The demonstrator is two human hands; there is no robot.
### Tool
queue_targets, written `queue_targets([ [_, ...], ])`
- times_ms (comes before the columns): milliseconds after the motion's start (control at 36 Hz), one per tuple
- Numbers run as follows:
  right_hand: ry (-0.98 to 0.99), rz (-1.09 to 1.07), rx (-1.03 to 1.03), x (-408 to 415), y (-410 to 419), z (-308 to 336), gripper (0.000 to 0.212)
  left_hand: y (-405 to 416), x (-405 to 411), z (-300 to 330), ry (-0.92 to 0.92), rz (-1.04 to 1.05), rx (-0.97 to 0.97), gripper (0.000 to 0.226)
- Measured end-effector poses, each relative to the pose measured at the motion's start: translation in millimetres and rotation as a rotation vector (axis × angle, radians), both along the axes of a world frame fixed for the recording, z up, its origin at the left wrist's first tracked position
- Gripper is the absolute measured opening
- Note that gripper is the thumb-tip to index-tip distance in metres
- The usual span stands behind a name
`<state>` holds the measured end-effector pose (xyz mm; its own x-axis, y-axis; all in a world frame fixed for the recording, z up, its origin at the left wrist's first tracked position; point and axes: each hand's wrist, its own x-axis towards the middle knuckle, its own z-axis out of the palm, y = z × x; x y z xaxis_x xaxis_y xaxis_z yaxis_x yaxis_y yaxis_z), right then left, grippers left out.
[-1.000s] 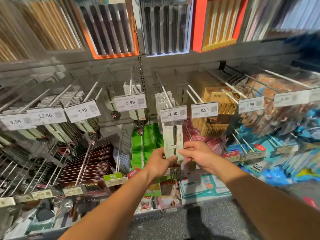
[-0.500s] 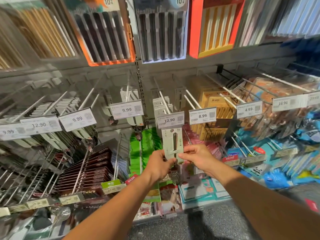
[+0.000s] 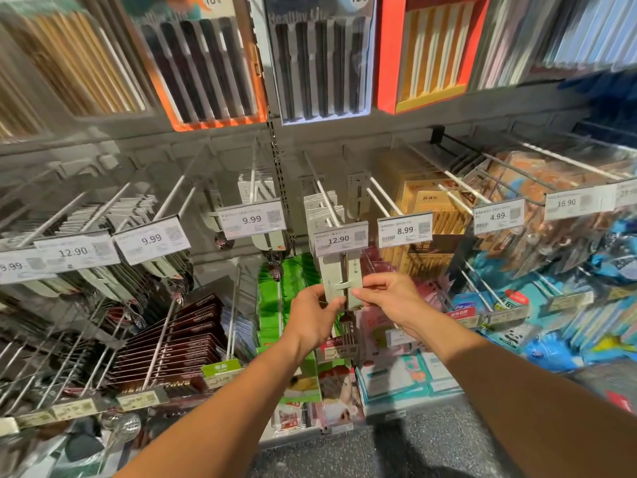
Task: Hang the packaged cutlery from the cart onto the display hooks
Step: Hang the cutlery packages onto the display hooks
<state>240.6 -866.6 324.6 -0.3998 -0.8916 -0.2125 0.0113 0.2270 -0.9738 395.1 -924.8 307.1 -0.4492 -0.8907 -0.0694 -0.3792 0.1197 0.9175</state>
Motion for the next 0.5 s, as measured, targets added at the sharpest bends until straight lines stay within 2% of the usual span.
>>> queue_targets([
  [167, -0.007, -0.005, -0.014, -0.7, -4.5, -2.7, 0.018, 0.1, 2.2, 8.9, 0.04, 0.007, -0.008, 0.013],
  [278, -0.023, 0.009, 0.008, -0.2, -7.0, -4.5, 0.025, 2.7, 4.1, 10.1, 0.035, 0.022, 0.001, 0.029],
  [333, -0.031, 0.002, 0.018, 0.5, -7.8, -6.0, 0.026, 4.3, 5.0, 10.3, 0.024, 0.013, 0.007, 0.029],
  [444, -0.022, 0.001, 0.031, 1.6, -11.1, -7.6, 0.015, 2.1, 3.0, 13.2, -0.03, 0.044, -0.012, 0.032],
  [500, 0.009, -0.006, 0.048, 1.4, -15.6, -8.1, 0.022, -2.1, 1.9, 14.1, -0.039, 0.051, -0.028, 0.027],
])
